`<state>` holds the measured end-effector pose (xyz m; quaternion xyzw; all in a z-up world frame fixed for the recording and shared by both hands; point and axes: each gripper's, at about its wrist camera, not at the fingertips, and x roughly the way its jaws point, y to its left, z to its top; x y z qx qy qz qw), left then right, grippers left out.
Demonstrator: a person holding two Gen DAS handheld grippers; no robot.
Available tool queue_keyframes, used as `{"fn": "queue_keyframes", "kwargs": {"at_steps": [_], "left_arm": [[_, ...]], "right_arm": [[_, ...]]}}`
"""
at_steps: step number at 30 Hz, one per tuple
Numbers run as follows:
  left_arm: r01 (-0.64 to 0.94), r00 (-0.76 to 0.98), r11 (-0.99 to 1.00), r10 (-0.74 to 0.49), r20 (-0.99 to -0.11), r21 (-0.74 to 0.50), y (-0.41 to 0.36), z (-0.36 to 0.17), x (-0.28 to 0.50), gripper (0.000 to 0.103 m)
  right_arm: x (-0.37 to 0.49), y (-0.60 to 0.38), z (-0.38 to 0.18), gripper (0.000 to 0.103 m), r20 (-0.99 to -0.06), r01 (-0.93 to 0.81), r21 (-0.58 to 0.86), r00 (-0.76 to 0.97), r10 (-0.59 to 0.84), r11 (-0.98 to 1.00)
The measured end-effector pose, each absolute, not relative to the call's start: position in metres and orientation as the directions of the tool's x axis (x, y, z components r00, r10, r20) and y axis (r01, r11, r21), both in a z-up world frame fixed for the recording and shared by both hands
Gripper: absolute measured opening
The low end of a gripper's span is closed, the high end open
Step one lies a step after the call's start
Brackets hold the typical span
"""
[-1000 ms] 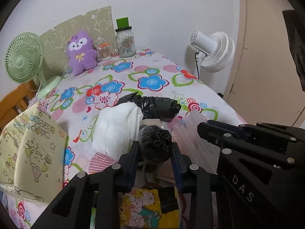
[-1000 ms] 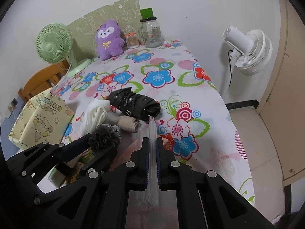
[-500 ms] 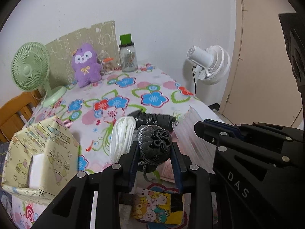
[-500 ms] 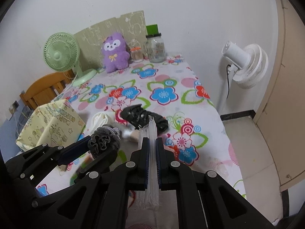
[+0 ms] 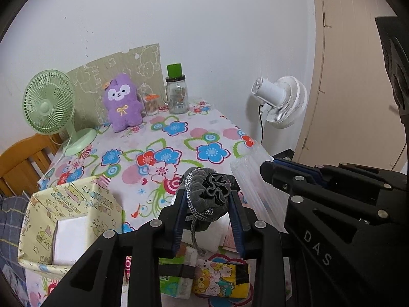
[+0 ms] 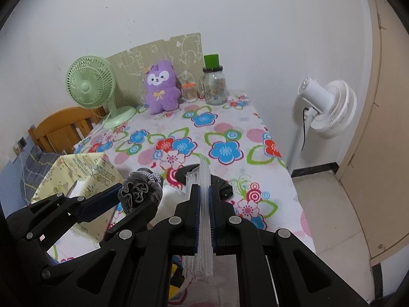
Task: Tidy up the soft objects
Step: 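Carry the grey hat with the left tool into the fabric box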
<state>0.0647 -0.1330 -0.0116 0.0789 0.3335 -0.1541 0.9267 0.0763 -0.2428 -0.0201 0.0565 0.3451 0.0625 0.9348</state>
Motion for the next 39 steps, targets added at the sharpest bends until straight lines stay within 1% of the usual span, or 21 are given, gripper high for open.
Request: {"fn": "queue_keyframes", "kwargs": {"at_steps": [16, 31, 39], "left_arm": [[0.313, 0.757, 0.949, -0.222, -0.614, 0.043, -0.092, 0.015, 0.065, 0.032], [0.269, 0.768, 0.962, -0.191, -0.612, 0.037, -0.035, 0.017, 0.071, 0.032], [0.216, 0.771, 0.976, -0.157, -0.617, 0.022, 0.003, 0.015, 0.076, 0.032]], "right_arm": [[0.078, -0.196, 0.011, 0.009, -0.611, -0.116, 0.102, 0.776, 0.155, 0.988], [0.084, -0.138, 0.019, 0.009, -0.619, -0.159, 0.062, 0.768, 0.163, 0.985], [0.090, -0.099, 0.021, 0.009, -0.625, -0.216, 0.056, 0.753, 0.203, 0.975]]}}
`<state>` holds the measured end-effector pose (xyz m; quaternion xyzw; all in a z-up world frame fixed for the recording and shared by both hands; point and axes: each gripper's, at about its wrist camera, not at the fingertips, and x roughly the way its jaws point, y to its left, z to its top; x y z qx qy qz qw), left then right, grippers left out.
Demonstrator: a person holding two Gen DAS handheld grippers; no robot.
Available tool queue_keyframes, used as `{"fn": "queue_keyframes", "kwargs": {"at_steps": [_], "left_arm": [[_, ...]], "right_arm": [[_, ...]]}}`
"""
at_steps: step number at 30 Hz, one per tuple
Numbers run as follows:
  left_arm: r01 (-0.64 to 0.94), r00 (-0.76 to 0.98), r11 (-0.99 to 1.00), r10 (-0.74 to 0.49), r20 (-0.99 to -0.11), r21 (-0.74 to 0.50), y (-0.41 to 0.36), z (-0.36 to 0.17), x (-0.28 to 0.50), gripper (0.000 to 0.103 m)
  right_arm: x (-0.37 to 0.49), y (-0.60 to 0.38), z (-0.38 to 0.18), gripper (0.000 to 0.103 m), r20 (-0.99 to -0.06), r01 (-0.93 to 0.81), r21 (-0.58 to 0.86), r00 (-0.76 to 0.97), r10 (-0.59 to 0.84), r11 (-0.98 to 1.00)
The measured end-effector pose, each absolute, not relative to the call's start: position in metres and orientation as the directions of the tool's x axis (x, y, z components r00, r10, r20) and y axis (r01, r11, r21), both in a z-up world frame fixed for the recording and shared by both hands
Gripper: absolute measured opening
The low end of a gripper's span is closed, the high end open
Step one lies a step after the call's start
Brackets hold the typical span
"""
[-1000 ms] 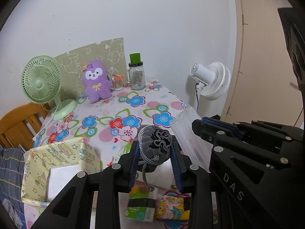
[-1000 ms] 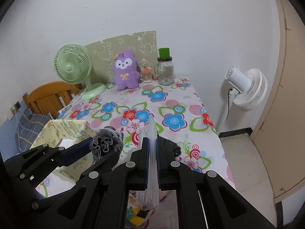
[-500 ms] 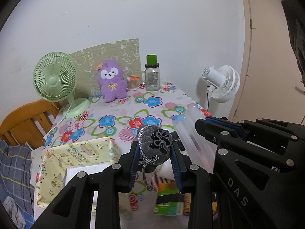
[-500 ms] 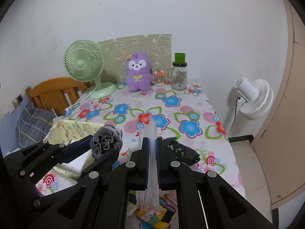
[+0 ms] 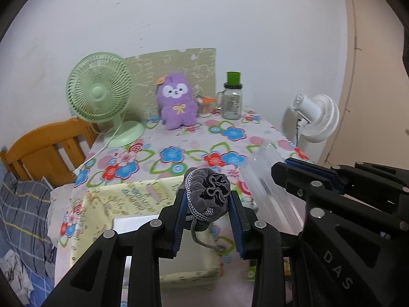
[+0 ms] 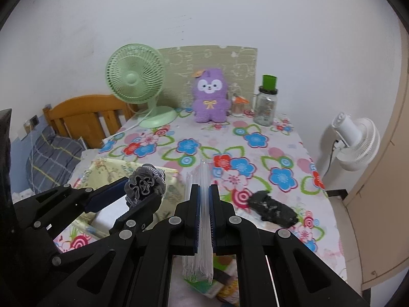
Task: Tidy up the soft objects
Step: 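Carry the grey hat with the left tool into the fabric box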
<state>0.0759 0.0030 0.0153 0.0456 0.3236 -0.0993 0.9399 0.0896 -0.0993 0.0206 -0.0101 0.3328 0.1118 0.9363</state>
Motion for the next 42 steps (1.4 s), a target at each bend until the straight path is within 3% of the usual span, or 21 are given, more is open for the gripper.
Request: {"fn": "queue_keyframes", "kwargs": {"at_steps": [21, 33, 36, 38, 42], "left_arm": [[0.107, 0.748, 0.994, -0.058, -0.661, 0.033, 0.075, -0.002, 0.099, 0.033], [0.092, 0.665, 0.994, -0.019, -0.747, 0.056, 0.093, -0.038, 0.121, 0.036], [0.098, 0.642, 0.994, -0.022, -0.766, 0.053, 0.095, -0.047, 0.124, 0.043], [0.106, 0.631, 0.993, -0.030, -0.775, 0.049, 0.094, -0.051, 0.126, 0.060], [0.135, 0.613, 0.990, -0.052, -0.788, 0.039, 0.090, -0.057, 0.128, 0.064]], "right_arm": [[0.115, -0.025, 0.013, 0.009, -0.650, -0.324, 0.094, 0.696, 0.305, 0.941], [0.140, -0.004, -0.023, 0.009, -0.719, -0.324, 0.170, 0.605, 0.343, 0.930], [0.145, -0.004, -0.032, 0.010, -0.737, -0.303, 0.174, 0.591, 0.329, 0.937], [0.149, -0.004, -0.040, 0.011, -0.760, -0.282, 0.156, 0.578, 0.298, 0.947], [0.156, -0.007, -0.053, 0.016, -0.799, -0.238, 0.125, 0.552, 0.240, 0.963]]}}
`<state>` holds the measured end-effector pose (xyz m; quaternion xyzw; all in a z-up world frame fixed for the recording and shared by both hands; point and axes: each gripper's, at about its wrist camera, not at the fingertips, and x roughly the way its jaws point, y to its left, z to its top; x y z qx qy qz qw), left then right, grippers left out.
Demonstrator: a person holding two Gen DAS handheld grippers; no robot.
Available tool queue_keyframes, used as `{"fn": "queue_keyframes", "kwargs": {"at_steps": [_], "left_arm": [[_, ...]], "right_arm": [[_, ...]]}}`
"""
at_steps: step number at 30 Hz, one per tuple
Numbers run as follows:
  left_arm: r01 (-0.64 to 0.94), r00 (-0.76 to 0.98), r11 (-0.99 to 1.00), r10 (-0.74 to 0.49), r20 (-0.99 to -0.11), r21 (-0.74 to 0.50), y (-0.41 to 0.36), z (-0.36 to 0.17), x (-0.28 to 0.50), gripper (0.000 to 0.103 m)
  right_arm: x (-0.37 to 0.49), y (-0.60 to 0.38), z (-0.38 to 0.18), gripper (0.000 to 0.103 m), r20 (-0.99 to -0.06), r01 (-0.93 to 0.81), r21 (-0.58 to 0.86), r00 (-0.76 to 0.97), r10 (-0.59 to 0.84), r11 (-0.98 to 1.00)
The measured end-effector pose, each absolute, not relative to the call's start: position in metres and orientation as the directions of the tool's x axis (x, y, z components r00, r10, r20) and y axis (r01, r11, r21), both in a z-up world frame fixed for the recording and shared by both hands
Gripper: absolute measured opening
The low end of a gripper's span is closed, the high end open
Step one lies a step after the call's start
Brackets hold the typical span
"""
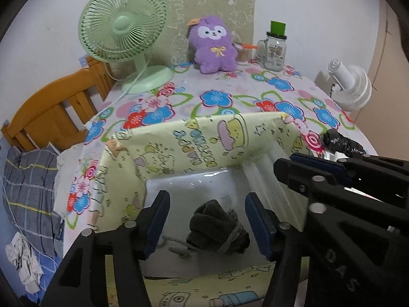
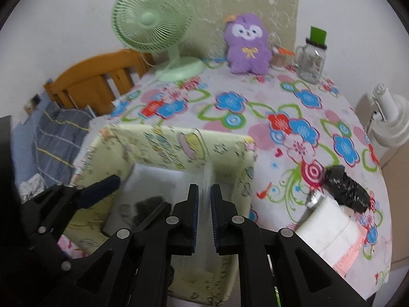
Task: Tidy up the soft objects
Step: 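Carry the grey hat with the left tool into the fabric box, then open the left tool to release the hat and withdraw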
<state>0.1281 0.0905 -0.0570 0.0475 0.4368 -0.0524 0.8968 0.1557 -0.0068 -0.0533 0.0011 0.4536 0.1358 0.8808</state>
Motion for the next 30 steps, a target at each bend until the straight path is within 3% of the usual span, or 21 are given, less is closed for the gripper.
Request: {"fn": "queue_keyframes", "kwargs": {"at_steps": [1, 15, 17, 21, 23, 25, 30], "left_arm": [[0.142, 0.608, 0.989, -0.059, -0.792, 0.036, 0.089, -0.058, 0.129, 0.064], [0.151, 0.519, 0.987, -0.133, -0.844, -0.063, 0.081, -0.076, 0.134, 0.068], [0.151, 0.526, 0.987, -0.126, -0.841, -0.053, 0.080, -0.074, 0.133, 0.074], [0.138, 0.543, 0.989, -0.113, -0.832, -0.044, 0.081, -0.065, 0.130, 0.084], [0.133, 0.563, 0.991, -0.101, -0.821, -0.030, 0.081, -0.056, 0.126, 0.087], [0.133, 0.575, 0.991, -0.097, -0.813, -0.024, 0.082, -0.049, 0.123, 0.089], [0.151, 0.604, 0.989, -0.095, -0.791, -0.003, 0.075, -0.035, 0.111, 0.092]], "right_arm": [[0.157, -0.009, -0.056, 0.019, -0.805, -0.231, 0.123, 0.546, 0.233, 0.965], [0.161, -0.013, -0.056, 0.019, -0.820, -0.272, 0.048, 0.539, 0.193, 0.961], [0.160, -0.013, -0.053, 0.020, -0.816, -0.284, 0.058, 0.538, 0.210, 0.957], [0.155, -0.012, -0.044, 0.034, -0.807, -0.306, 0.061, 0.545, 0.227, 0.950], [0.150, -0.014, -0.038, 0.054, -0.797, -0.305, 0.063, 0.557, 0.232, 0.950], [0.144, -0.017, -0.031, 0.066, -0.778, -0.298, 0.055, 0.586, 0.228, 0.953], [0.134, -0.028, -0.022, 0.067, -0.768, -0.279, 0.052, 0.603, 0.217, 0.959]]}}
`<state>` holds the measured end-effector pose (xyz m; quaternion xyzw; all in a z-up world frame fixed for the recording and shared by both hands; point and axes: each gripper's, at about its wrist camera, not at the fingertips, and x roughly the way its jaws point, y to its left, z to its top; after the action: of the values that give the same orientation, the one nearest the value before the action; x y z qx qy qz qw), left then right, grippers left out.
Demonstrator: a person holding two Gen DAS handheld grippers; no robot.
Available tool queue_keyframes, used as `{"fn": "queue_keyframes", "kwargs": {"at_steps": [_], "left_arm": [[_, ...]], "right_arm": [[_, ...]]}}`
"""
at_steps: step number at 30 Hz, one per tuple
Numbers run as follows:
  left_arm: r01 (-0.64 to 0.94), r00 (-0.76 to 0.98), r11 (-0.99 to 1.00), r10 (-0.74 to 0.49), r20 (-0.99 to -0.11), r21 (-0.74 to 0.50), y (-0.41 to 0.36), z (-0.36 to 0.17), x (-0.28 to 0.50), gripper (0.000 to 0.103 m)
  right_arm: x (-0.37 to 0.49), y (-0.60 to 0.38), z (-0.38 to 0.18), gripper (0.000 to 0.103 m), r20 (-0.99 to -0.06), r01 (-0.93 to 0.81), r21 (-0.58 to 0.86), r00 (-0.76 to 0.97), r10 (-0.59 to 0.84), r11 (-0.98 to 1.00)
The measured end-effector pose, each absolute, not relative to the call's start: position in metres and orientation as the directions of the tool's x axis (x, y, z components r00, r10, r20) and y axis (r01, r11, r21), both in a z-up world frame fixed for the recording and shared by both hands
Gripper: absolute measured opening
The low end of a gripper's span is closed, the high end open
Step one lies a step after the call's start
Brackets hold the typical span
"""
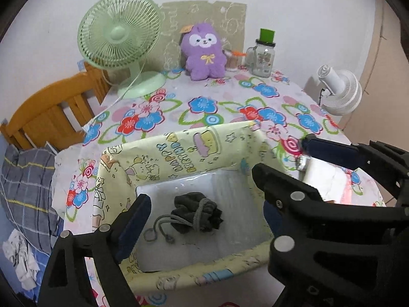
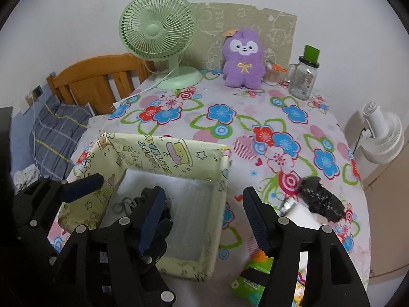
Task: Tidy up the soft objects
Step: 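Open the left tool to release the hat and withdraw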
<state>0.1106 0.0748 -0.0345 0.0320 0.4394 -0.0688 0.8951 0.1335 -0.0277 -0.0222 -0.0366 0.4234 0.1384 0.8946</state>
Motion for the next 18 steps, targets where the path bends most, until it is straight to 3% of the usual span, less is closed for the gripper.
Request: {"fn": "queue_keyframes", "kwargs": {"at_steps": [11, 18], "left_arm": [[0.187, 0.654, 0.982, -0.119, -0.747, 0.007, 0.046, -0.015, 0.081, 0.096], [0.196, 0.672, 0.980, -0.120, -0.731, 0.019, 0.022, -0.011, 0.064, 0.097]], "right_arm": [[0.103, -0.064, -0.007, 0.080, -0.740, -0.231, 0.054, 0.644, 0.194, 0.972], [0.086, -0.091, -0.007, 0.082, -0.732, -0.215, 0.057, 0.655, 0.188, 0.975]]}}
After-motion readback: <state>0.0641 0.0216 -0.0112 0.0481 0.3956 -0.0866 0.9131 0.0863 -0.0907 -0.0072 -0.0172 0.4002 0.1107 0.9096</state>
